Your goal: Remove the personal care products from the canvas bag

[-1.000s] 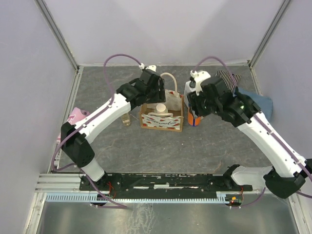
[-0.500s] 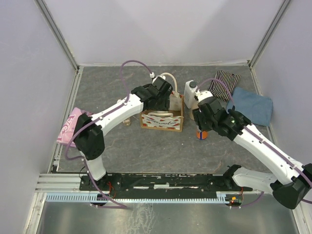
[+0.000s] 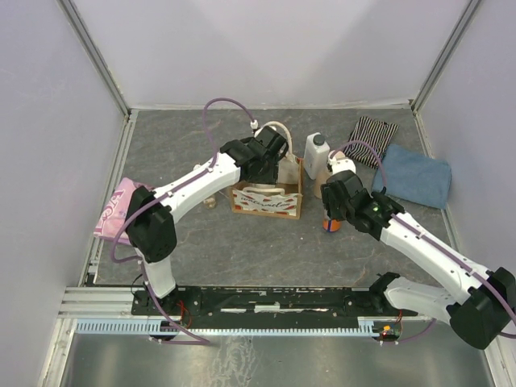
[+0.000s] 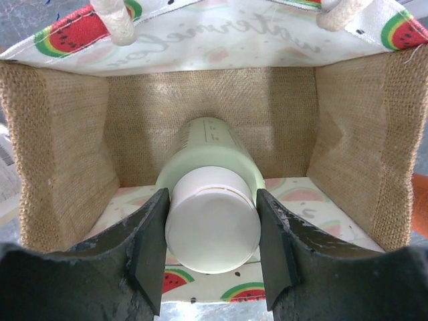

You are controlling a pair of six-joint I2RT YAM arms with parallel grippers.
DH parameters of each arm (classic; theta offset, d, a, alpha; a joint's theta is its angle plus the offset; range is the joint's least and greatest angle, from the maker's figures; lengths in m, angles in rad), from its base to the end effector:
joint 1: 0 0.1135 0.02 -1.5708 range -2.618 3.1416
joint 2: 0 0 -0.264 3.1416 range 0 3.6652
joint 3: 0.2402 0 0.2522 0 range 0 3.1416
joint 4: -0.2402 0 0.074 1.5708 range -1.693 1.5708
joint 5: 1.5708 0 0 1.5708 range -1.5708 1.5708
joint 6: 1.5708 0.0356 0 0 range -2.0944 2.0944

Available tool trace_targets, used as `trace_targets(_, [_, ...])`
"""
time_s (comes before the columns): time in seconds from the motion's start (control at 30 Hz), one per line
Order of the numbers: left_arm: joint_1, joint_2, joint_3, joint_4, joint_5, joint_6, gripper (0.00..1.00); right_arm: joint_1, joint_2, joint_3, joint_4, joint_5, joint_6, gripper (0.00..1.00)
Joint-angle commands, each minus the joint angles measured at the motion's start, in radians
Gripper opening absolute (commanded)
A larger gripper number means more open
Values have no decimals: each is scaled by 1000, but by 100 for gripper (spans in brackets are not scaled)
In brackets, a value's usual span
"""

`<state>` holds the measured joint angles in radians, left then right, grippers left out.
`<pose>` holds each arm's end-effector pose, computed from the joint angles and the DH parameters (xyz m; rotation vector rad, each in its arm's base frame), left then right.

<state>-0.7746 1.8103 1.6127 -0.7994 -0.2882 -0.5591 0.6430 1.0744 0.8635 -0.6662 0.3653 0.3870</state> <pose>0.2882 -0.2679 0.2899 0.1633 2.5100 -0.1721 0.1796 0.1187 0.2706 -0.1454 2.3679 0.0409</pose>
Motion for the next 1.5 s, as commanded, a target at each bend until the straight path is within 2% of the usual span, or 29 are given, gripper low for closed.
trace_targets(0.0, [-1,-8,134,-44,-34,28,3,-4,-49,10,116,50,26,57])
trace_targets(0.1, [-2,-3,229,-102,-40,34,3,-4,-56,2,105,53,30,66])
trace_targets(0.27, [0,49,501,-279,-90,43,3,-5,-66,-9,97,66,35,67])
trace_targets(0.4, [3,87,712,-391,-123,52,3,-5,-70,-15,88,62,42,73])
trace_targets(0.53, [29,74,807,-431,-178,56,3,-5,-103,-10,82,51,48,75])
trace_targets(0.77, [180,-10,774,-407,-215,34,3,-5,-147,58,59,13,33,75])
trace_targets(1.07, [405,-117,523,-231,-128,30,3,-3,-82,193,32,-47,-8,74])
trace_targets(1.37, [442,-64,290,-94,-75,50,3,-3,20,298,13,-97,-39,76])
trace_targets(1.47, [446,-44,257,-76,-83,52,6,-4,54,331,1,-113,-48,82])
